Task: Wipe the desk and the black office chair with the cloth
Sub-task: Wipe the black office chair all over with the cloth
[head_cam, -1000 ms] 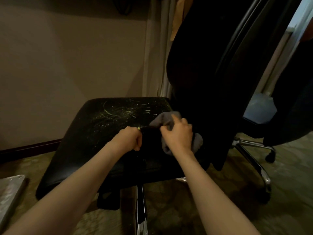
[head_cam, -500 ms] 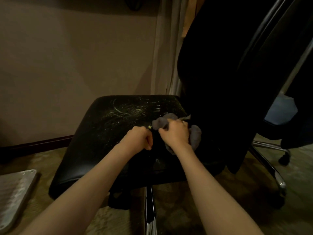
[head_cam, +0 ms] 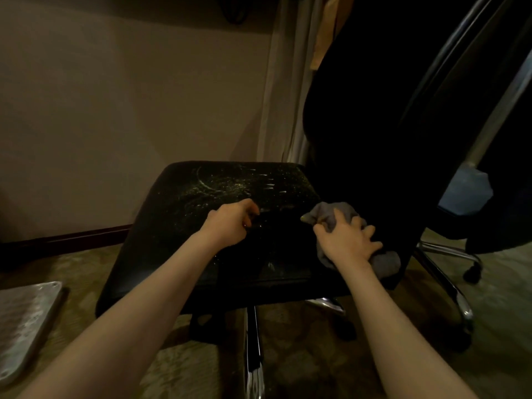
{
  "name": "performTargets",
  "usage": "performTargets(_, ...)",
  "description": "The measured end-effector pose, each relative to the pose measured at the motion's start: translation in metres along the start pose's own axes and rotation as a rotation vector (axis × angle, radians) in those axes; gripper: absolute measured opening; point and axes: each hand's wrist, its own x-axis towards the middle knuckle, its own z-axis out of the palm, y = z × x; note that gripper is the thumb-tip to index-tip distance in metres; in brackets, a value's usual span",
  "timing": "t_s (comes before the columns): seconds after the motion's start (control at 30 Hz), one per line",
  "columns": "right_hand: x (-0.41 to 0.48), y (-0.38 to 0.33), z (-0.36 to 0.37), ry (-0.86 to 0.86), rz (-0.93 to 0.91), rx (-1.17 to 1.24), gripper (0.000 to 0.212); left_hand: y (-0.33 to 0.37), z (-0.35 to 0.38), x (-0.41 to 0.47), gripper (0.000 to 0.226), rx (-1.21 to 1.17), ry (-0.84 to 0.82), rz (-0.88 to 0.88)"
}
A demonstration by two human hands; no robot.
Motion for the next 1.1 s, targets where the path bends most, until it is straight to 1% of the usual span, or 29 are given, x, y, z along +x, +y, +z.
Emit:
performTargets(0.03,-0.001,-0.002,0.002,0.006,0.004,0.012,0.055,-0.003,-0.002,-0.003,0.039,-0.008,0.008,-0.01)
performTargets(0.17,-0.012,-0.022,0.001,0.046,0.029,0.062,0.05,-0.026,-0.016,-0.016,0.019,-0.1,0.05,-0.106)
performTargets(0.3,-0.046,-0.056,0.005,-0.009,-0.08,0.096,0.051,-0.036,-0.016,-0.029,0.012,-0.2,0.123,-0.171)
performTargets(0.37,-0.062,-0.078,0.008,-0.035,-0.116,0.102,0.052,-0.033,-0.012,-0.03,0.018,-0.218,0.152,-0.174)
performTargets(0.43,-0.073,-0.1,0.01,-0.064,-0.153,0.123,0.052,-0.03,-0.015,-0.031,0.03,-0.222,0.193,-0.168)
performTargets(0.5,-0.081,-0.12,0.011,-0.115,-0.202,0.164,0.052,-0.031,-0.022,-0.035,0.037,-0.224,0.252,-0.184)
performTargets(0.57,-0.084,-0.14,0.012,-0.171,-0.252,0.211,0.051,-0.037,-0.029,-0.041,0.036,-0.223,0.306,-0.225)
performTargets(0.67,-0.078,-0.154,0.01,-0.215,-0.284,0.305,0.048,-0.049,-0.036,-0.051,0.03,-0.235,0.311,-0.284)
performTargets(0.73,-0.07,-0.151,0.007,-0.19,-0.25,0.368,0.045,-0.057,-0.038,-0.057,0.028,-0.25,0.294,-0.313)
performTargets(0.8,-0.059,-0.138,-0.001,-0.115,-0.197,0.404,0.045,-0.062,-0.042,-0.06,0.028,-0.24,0.292,-0.334)
performTargets(0.9,-0.037,-0.104,-0.014,0.027,-0.091,0.35,0.048,-0.064,-0.046,-0.06,0.032,-0.228,0.32,-0.358)
performTargets(0.93,-0.03,-0.089,-0.015,0.046,-0.051,0.314,0.049,-0.063,-0.047,-0.06,0.033,-0.236,0.321,-0.361)
performTargets(1.0,-0.024,-0.065,-0.012,0.026,0.007,0.231,0.052,-0.062,-0.046,-0.058,0.034,-0.242,0.307,-0.353)
performTargets(1.1,-0.037,-0.059,0.001,-0.009,-0.038,0.092,0.056,-0.063,-0.041,-0.053,0.031,-0.201,0.231,-0.362)
